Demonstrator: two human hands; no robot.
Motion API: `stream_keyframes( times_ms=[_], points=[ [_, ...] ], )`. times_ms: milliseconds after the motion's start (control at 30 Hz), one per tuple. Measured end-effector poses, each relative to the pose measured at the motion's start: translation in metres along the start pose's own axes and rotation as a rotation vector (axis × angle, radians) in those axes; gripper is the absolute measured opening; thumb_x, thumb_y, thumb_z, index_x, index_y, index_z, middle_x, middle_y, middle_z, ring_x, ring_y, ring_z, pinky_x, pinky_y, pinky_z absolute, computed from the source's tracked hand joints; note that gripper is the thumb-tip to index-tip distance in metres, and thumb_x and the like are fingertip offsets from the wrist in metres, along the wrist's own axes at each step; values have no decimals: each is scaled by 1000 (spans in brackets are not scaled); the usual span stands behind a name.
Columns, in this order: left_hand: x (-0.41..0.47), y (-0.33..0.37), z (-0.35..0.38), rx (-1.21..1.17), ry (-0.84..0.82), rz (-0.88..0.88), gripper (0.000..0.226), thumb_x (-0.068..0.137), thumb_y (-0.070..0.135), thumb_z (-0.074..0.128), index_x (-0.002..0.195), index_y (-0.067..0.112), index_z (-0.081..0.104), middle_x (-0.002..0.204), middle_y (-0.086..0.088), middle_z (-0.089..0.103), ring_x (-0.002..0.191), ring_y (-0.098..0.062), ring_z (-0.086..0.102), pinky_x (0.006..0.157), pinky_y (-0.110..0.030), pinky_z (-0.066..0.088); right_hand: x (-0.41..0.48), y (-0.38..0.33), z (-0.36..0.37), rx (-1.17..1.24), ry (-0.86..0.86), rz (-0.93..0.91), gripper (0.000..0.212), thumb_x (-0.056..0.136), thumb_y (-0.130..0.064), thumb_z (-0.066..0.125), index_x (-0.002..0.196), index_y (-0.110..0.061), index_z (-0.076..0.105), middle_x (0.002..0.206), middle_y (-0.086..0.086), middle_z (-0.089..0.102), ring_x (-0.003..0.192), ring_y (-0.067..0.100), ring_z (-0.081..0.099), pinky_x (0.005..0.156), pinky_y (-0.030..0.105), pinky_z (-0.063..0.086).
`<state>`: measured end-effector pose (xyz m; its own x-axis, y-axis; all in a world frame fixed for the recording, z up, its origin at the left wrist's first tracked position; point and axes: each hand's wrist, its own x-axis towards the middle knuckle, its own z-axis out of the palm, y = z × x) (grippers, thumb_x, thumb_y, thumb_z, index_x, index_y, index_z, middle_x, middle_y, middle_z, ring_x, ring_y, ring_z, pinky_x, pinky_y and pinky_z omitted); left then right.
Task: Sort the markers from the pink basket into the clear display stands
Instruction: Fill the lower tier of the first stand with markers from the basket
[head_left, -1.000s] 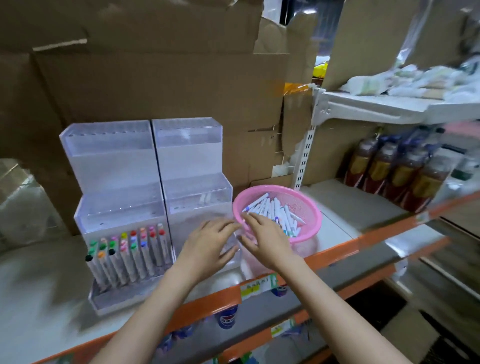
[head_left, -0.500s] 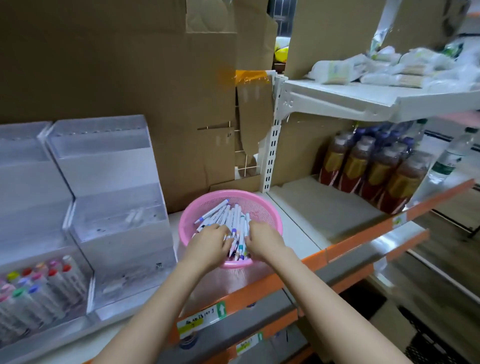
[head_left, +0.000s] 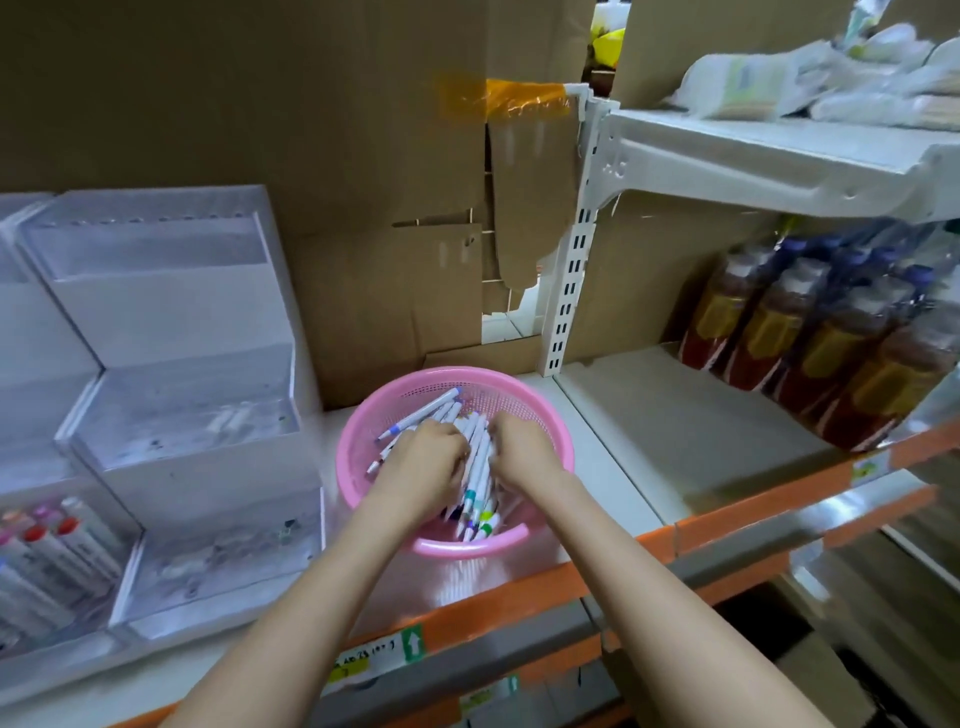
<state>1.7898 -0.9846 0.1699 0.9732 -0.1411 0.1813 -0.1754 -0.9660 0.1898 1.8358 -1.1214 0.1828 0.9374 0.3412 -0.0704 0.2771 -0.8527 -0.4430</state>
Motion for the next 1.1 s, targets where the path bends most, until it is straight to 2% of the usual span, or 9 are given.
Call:
stream_keyframes(
  times_ms=[167,267,400,500,600,767,900,1033,1100],
  points=[
    [-1,5,-5,-92,3,-111,13,83,13,55,79,7,66,83,-8,65,80,-25,59,69,-37,45,0,3,2,72,16,-5,23,86,-2,53,109,-6,54,104,15,62,84,27,52,64,29,32],
    [-3,5,-7,-205,23,-169,10,84,19,65,86,9,66,85,-5,68,80,-20,60,69,-31,43,0,4,2,85,21,-3,24,85,-5,57,109,-7,55,104,14,62,80,22,46,60,28,29],
    [-2,5,-8,-319,-16,-246,24,78,23,74,96,10,65,92,-4,69,83,-19,60,74,-33,48,-1,4,1,120,21,-1,26,85,-7,62,110,-7,57,105,12,63,82,22,49,49,23,26],
    [-2,4,-9,-368,-39,-305,31,75,25,77,99,10,66,87,-2,68,77,-14,59,65,-24,46,-1,3,0,133,19,-2,29,84,-8,63,113,-6,58,107,11,63,93,25,56,60,26,30],
    [-1,4,-10,-442,-63,-370,32,71,21,77,96,5,66,76,-5,69,67,-15,61,56,-20,42,-1,3,0,140,14,-8,29,83,-8,65,112,-7,60,105,9,63,91,23,56,58,26,31],
    [5,9,-11,-446,-122,-431,22,64,16,73,74,-3,66,68,-14,67,56,-14,53,56,-35,47,0,6,0,158,5,-2,15,81,-7,66,92,-13,57,89,3,57,81,18,51,51,20,31],
    [7,11,-11,-445,-149,-458,16,65,13,70,64,-2,64,57,-14,60,52,-16,51,51,-32,42,0,7,2,181,8,6,14,79,-5,66,83,-14,56,93,6,65,88,22,61,66,28,41],
    [6,11,-10,-522,-116,-476,15,69,11,66,70,-4,67,68,-19,67,56,-16,55,56,-33,46,0,7,2,201,12,-7,19,77,-5,65,87,-14,52,86,4,59,81,22,56,55,25,37],
    [4,9,-10,-559,-74,-505,15,73,11,65,84,1,67,71,-14,67,61,-16,59,59,-29,47,-1,6,0,238,18,-11,29,77,-3,65,99,-14,49,78,1,53,75,21,53,51,25,34]
  ],
)
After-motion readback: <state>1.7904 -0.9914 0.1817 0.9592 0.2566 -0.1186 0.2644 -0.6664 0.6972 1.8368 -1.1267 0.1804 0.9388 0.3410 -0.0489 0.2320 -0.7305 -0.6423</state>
